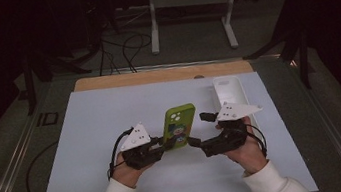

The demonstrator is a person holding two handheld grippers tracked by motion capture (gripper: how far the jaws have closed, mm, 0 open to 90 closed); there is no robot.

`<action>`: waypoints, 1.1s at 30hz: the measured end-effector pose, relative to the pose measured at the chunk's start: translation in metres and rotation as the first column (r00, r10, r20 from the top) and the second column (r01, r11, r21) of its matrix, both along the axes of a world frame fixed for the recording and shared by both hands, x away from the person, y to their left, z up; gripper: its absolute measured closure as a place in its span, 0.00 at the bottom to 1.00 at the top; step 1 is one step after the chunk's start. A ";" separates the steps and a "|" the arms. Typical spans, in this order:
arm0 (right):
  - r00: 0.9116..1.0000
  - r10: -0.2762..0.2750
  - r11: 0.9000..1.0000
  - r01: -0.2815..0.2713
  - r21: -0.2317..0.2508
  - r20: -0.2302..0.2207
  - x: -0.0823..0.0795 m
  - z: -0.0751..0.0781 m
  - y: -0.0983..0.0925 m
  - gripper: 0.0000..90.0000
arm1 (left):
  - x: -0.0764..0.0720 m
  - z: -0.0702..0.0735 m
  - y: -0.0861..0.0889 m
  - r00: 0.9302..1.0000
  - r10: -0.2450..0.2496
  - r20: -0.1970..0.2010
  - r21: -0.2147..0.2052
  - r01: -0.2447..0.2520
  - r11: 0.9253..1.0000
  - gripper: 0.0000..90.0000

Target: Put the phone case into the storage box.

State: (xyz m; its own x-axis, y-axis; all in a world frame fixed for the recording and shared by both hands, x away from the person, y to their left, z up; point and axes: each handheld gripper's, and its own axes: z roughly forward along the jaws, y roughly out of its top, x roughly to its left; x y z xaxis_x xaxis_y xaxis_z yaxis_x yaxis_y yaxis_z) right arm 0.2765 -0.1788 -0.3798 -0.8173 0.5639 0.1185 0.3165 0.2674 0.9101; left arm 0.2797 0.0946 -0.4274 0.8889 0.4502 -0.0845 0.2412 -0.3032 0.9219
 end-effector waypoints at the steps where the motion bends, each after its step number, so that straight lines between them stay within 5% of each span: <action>1: 1.000 0.000 1.000 0.000 0.000 0.000 0.000 0.000 0.000 0.11 | 0.000 0.000 0.000 1.000 0.000 0.000 0.000 0.000 1.000 0.86; 14: 0.999 -0.035 0.999 0.035 0.021 0.006 0.001 0.000 0.003 0.10 | -0.003 0.001 -0.002 0.996 0.078 0.034 0.024 -0.079 0.997 0.86; 33: 0.997 -0.083 0.994 0.082 0.066 0.009 0.001 0.000 0.011 0.10 | -0.008 -0.003 -0.012 0.978 0.192 0.084 0.061 -0.197 0.978 0.86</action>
